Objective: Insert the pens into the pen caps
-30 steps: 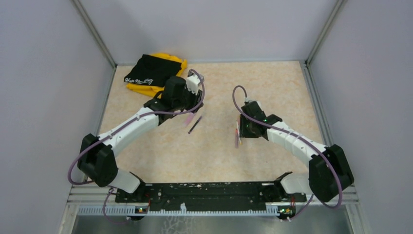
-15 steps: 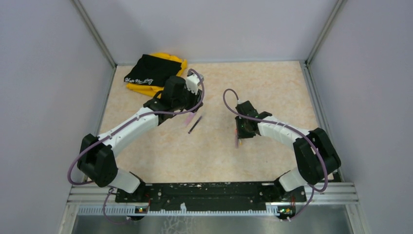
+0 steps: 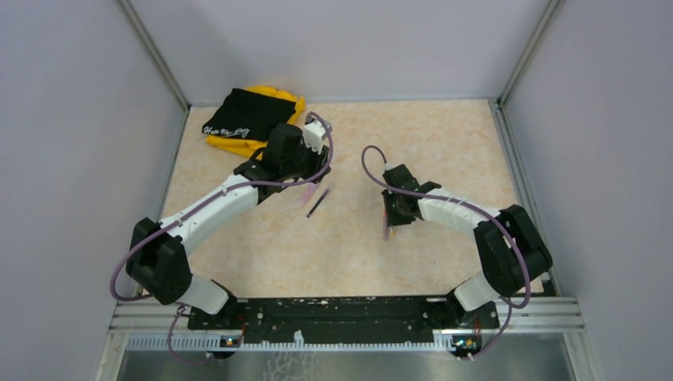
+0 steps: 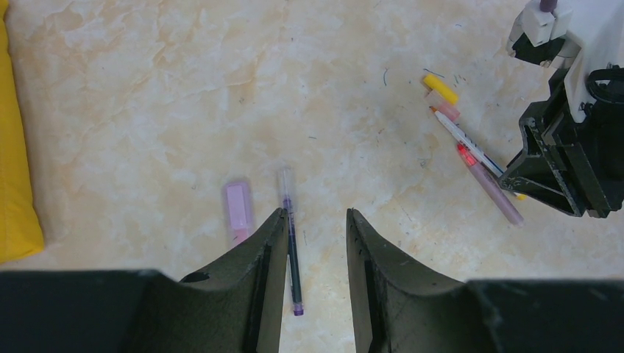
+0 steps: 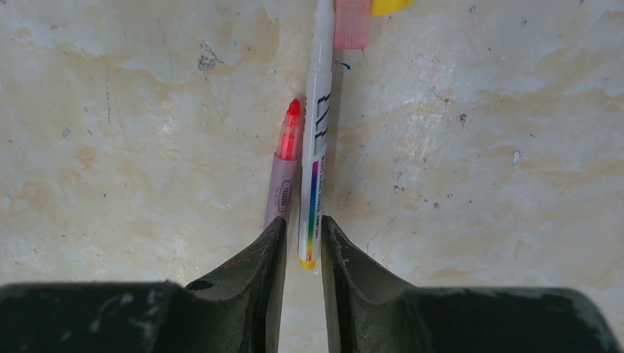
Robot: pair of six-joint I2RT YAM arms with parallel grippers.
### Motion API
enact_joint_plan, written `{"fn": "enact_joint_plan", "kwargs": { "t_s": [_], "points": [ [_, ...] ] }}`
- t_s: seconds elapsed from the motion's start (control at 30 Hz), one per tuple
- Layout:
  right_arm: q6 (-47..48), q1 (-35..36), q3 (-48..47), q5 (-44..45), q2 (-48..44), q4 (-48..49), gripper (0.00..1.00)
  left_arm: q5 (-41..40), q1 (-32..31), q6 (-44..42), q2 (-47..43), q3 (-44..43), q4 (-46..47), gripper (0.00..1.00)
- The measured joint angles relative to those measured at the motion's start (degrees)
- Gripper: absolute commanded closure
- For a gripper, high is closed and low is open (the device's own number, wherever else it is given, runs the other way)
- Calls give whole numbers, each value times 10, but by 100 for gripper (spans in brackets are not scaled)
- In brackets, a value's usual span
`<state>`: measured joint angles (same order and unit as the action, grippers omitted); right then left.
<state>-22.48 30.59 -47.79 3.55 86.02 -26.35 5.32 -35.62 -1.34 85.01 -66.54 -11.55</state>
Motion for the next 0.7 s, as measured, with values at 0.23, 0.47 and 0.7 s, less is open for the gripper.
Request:
{"fn": "enact_joint_plan", "kwargs": {
  "t_s": [0.23, 0.47, 0.7],
  "points": [
    [0, 0, 1, -2, 10, 13, 77, -2, 0, 0, 0, 0, 0, 60],
    [0, 0, 2, -2, 15, 13, 78, -2, 0, 0, 0, 0, 0, 60],
    [5, 0, 2, -1, 21, 13, 80, -2, 0, 0, 0, 0, -1, 60]
  ]
}}
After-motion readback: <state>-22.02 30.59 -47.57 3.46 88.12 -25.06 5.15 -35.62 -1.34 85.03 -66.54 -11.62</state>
